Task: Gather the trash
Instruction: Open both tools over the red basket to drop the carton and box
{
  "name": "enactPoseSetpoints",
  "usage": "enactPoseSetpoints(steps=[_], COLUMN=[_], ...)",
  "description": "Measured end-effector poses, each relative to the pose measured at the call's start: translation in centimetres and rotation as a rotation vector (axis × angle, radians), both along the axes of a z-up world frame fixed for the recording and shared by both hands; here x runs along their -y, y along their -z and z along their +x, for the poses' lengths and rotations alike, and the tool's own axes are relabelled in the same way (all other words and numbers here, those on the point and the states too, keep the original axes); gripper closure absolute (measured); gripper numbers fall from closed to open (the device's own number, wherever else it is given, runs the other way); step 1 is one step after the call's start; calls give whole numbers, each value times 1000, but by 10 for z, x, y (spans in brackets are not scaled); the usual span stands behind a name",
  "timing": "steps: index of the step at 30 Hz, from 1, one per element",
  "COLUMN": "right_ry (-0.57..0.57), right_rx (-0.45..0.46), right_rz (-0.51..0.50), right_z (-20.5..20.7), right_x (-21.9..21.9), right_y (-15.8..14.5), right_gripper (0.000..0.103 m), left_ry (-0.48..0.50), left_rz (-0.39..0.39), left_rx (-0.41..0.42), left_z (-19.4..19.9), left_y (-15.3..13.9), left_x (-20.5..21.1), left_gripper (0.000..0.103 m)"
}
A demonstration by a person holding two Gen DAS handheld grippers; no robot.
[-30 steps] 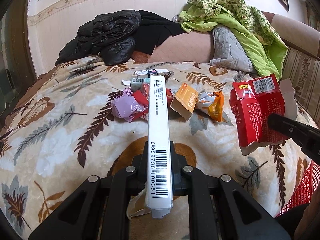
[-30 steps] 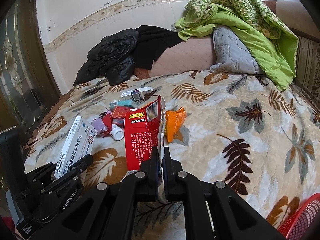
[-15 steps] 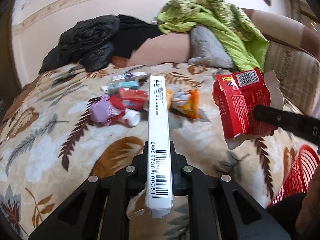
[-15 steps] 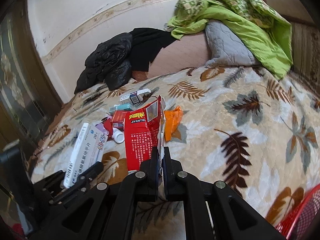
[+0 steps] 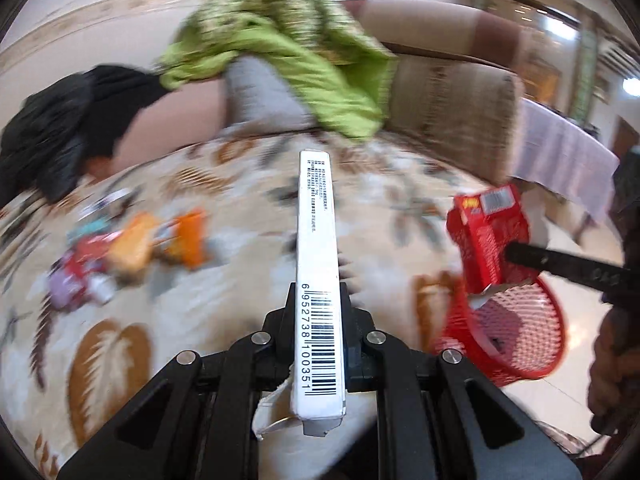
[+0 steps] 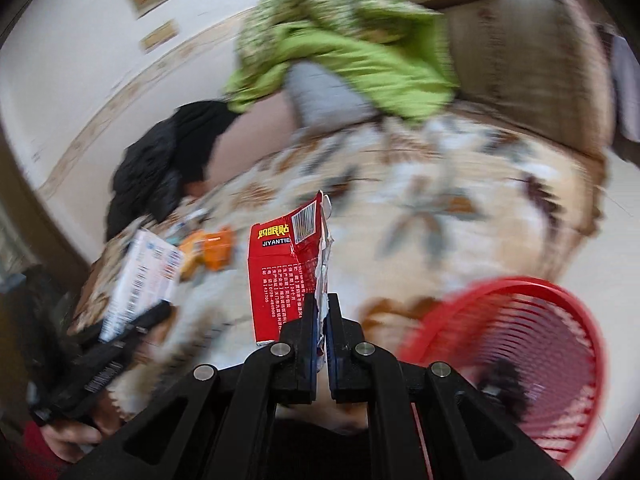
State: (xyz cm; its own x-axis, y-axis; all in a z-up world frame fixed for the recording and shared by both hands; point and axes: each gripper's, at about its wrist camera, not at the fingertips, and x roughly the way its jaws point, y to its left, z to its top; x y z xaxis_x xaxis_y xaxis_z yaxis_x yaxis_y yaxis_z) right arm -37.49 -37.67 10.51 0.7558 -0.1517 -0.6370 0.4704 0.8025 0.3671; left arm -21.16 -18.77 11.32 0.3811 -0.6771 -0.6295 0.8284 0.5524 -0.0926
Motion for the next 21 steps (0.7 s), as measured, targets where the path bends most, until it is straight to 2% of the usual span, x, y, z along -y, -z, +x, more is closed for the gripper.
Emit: enactPoseSetpoints(steps=[6,8,11,13,15,21], right_ry=[157,188,237,257,287,263], right_rx=[-86,-108,-153,-161,-159,-114], right_rz=[-13,-5,25,47,36,2], right_z=[-64,-75,-88,-93,-99,-88], right_x=[38,45,57,63,66,63], right_y=[16,21,33,38,35,19], right_gripper=[98,97,96,84,77,76], left_ry=[230,303,374,382,365,285], left_rz=[15,34,74,108,101,61], left_rx=[-107,-154,-180,-178,-184,-201], left_z=[-42,-60,-81,-90,-88,-64], left_y=[-1,4,14,20,21,12], left_x=[70,95,124,136,137,111], left_gripper=[89,89,87,69,65,61])
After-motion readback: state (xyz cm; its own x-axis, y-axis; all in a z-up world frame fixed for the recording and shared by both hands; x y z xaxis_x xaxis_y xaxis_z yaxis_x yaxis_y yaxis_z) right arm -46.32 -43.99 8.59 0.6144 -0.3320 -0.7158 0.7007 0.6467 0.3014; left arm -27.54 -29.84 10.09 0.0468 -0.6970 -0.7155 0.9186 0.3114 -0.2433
